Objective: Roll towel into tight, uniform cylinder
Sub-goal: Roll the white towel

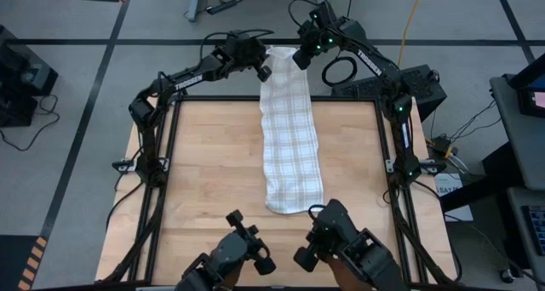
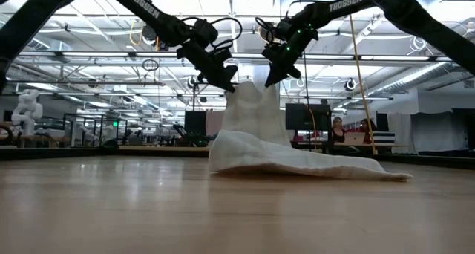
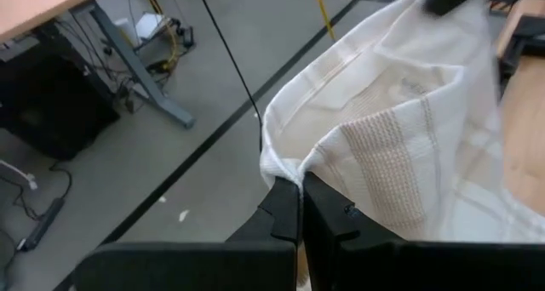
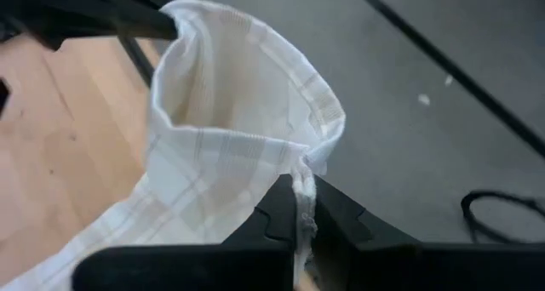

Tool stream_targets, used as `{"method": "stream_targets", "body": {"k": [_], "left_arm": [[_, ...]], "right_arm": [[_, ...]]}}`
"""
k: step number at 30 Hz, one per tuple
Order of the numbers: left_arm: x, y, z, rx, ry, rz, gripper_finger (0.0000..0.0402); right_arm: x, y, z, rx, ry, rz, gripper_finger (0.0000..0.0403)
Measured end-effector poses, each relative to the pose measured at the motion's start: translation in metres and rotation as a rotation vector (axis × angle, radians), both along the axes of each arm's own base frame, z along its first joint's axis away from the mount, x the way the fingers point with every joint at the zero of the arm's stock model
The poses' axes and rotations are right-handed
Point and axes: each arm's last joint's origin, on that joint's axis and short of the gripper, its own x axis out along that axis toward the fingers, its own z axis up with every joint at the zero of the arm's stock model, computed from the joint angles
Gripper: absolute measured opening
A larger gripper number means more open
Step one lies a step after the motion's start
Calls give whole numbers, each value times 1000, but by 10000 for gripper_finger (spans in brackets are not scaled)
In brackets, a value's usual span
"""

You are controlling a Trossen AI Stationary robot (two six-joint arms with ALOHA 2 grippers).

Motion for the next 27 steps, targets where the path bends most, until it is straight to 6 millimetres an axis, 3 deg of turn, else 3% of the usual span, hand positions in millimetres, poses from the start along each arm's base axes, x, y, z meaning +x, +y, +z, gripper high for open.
{"method": "stream_targets", "body": {"k": [8,14,22,27], "left_arm": [[-1,1,0,10,9,27,2],[-1,2,-1,14,8,36,2],[0,3,-3,14,12,33,2],[-1,4,-3,20,18,49,2]], "right_arm": [[-29,33,27,147,86,-110,133],[-33,79,35,433,134,-19,179],[16,153,45,476,157,149,173],[57,199,15,460,250,183,140]]}}
